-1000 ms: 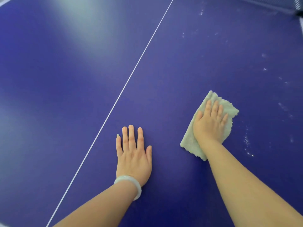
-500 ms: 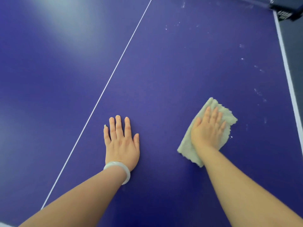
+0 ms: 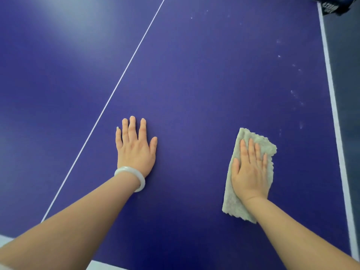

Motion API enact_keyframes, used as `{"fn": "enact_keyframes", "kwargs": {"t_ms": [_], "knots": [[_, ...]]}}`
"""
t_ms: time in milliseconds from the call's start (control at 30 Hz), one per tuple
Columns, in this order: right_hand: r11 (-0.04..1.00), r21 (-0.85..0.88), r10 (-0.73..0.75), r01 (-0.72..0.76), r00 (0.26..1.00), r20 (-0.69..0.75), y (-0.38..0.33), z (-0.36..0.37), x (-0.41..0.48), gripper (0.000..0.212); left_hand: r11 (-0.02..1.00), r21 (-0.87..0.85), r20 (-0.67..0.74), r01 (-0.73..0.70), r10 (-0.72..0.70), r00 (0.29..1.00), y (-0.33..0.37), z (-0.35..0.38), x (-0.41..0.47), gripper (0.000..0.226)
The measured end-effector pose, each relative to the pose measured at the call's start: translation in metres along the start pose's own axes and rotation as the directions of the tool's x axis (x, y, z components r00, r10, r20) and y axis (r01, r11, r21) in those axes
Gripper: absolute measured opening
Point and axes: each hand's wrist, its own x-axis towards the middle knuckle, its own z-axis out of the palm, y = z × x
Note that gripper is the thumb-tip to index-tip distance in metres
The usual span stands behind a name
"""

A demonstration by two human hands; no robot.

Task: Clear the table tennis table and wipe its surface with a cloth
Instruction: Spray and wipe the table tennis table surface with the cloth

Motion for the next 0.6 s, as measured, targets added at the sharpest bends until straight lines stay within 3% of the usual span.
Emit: {"fn": "enact_keyframes", "kwargs": {"t_ms": [133,200,267,367,467,600], "knots": [[1.000,0.004,-0.013,0.013,1.000,-0.012,0.003,0.000,-0.001,0.065,0.919,-0.376,0.024,0.124,-0.124,0.992,0.019,-0.011,-0.014,0.051],[1.000,0.006,-0.023,0.023,1.000,-0.011,0.004,0.000,-0.001,0.066,0.885,-0.458,0.019,0.089,-0.090,0.996,0.043,-0.013,-0.043,0.049],[0.999,0.015,-0.032,0.032,0.999,-0.007,0.003,0.002,0.000,0.067,0.917,-0.399,-0.021,-0.027,0.021,1.000,0.069,-0.009,-0.083,0.047],[0.995,0.013,-0.100,0.100,0.995,0.009,0.006,0.001,-0.004,0.067,0.979,-0.166,0.001,-0.121,0.123,0.992,0.098,0.011,-0.136,0.054],[0.966,-0.007,-0.260,0.260,0.966,0.012,0.020,0.002,-0.029,0.064,0.989,-0.004,0.080,-0.145,0.145,0.986,0.097,0.020,-0.162,0.062],[0.942,-0.008,-0.335,0.335,0.942,0.032,0.037,0.005,-0.047,0.063,0.994,0.096,-0.010,-0.054,0.055,0.998,0.052,0.013,-0.171,0.063]]}}
